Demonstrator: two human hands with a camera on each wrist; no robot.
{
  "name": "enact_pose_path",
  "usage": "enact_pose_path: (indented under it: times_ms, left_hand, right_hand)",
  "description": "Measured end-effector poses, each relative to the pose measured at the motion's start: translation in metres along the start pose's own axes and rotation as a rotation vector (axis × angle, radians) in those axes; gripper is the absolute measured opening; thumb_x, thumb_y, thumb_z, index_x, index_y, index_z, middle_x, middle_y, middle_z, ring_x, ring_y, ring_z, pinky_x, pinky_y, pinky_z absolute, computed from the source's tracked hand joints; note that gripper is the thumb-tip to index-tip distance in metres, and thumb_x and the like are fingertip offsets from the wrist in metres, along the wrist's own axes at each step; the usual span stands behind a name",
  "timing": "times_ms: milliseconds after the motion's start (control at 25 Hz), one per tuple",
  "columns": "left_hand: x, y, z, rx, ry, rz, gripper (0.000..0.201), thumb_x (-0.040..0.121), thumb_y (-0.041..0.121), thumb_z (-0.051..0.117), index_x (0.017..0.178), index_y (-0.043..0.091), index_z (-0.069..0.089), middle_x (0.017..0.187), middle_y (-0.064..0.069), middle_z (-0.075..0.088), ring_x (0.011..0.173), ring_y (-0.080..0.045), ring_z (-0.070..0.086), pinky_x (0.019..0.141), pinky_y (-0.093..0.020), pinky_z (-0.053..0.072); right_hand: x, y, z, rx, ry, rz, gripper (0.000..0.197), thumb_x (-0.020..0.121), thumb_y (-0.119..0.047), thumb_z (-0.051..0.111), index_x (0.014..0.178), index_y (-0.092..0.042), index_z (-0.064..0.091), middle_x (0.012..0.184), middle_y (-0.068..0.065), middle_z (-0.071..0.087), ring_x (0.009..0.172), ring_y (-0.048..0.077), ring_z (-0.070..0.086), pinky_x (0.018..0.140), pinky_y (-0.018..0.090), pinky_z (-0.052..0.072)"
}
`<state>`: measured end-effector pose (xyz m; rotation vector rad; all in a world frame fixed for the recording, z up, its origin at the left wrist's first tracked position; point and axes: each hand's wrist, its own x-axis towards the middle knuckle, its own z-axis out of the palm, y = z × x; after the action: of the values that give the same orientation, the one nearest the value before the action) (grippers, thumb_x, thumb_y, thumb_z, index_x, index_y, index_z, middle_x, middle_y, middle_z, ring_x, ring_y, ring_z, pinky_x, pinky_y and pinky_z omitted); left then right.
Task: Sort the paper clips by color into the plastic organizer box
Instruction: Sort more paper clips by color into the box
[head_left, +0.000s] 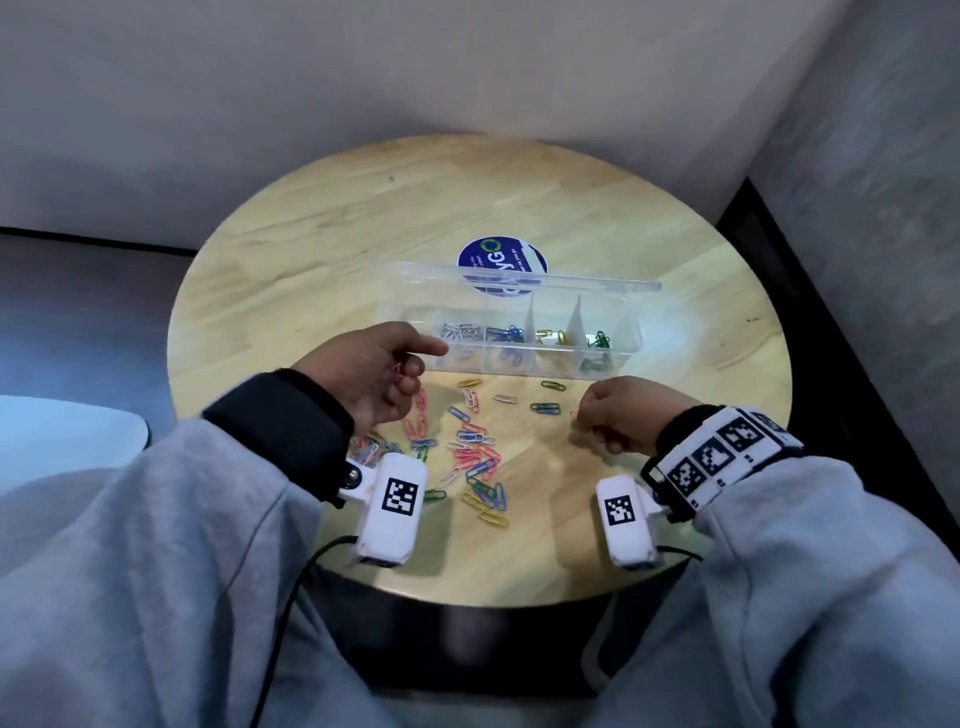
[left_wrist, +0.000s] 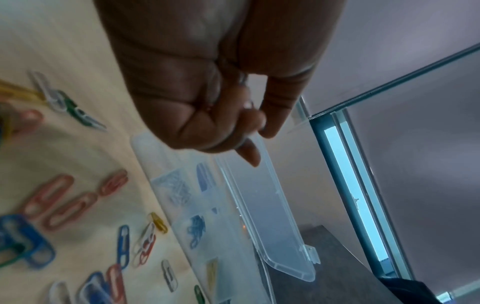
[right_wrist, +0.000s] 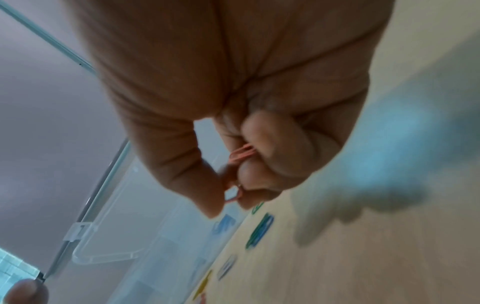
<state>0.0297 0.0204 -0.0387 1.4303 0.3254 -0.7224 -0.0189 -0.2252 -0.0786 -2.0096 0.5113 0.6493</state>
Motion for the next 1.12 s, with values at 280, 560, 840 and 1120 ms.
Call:
enact_pose_path:
  times_ms: [280, 560, 840, 1120]
  left_hand:
    - [-0.005, 0.012, -0.021, 0.172, 0.056, 0.047, 0.011, 0.088, 0.013, 0.05, 0.078, 0.014, 0.055, 0.053, 0.001, 0.035, 0.03, -0.005, 0.038, 0.033, -0.01, 0.02]
    - [0.003, 0.019, -0.058, 0.523, 0.098, 0.059, 0.007, 0.085, 0.02, 0.052, 0.09, 0.016, 0.054, 0.059, 0.001, 0.032, 0.039, -0.012, 0.024, 0.04, -0.015, 0.015]
    - [0.018, 0.009, -0.066, 1.228, 0.166, 0.14, 0.004, 0.082, 0.02, 0.057, 0.084, 0.022, 0.06, 0.08, 0.005, 0.059, 0.082, -0.018, 0.053, 0.063, -0.023, 0.037]
    - [0.029, -0.008, -0.062, 1.372, 0.089, 0.117, 0.018, 0.079, 0.01, 0.06, 0.081, 0.028, 0.059, 0.069, 0.016, 0.046, 0.077, -0.013, 0.048, 0.052, -0.019, 0.03]
  right_hand:
    - [-0.018, -0.04, 0.047, 0.563, -0.111, -0.026, 0.025, 0.092, 0.005, 0.035, 0.082, -0.004, 0.056, 0.058, 0.004, 0.045, 0.04, 0.007, 0.042, 0.038, 0.014, 0.034]
    - [-0.01, -0.052, 0.067, 0.667, -0.087, 0.068, 0.024, 0.093, -0.012, 0.043, 0.072, -0.008, 0.053, 0.053, 0.001, 0.048, 0.039, 0.008, 0.045, 0.037, 0.015, 0.035]
    - [0.007, -0.07, 0.073, -0.506, 0.157, -0.136, 0.027, 0.085, -0.029, 0.063, 0.066, -0.019, 0.047, 0.068, -0.003, 0.05, 0.062, 0.013, 0.046, 0.053, 0.023, 0.034]
    - [0.016, -0.094, 0.095, -0.73, 0.105, -0.307, 0.012, 0.087, -0.025, 0.061, 0.092, -0.014, 0.06, 0.099, 0.004, 0.062, 0.084, 0.015, 0.05, 0.068, 0.023, 0.035]
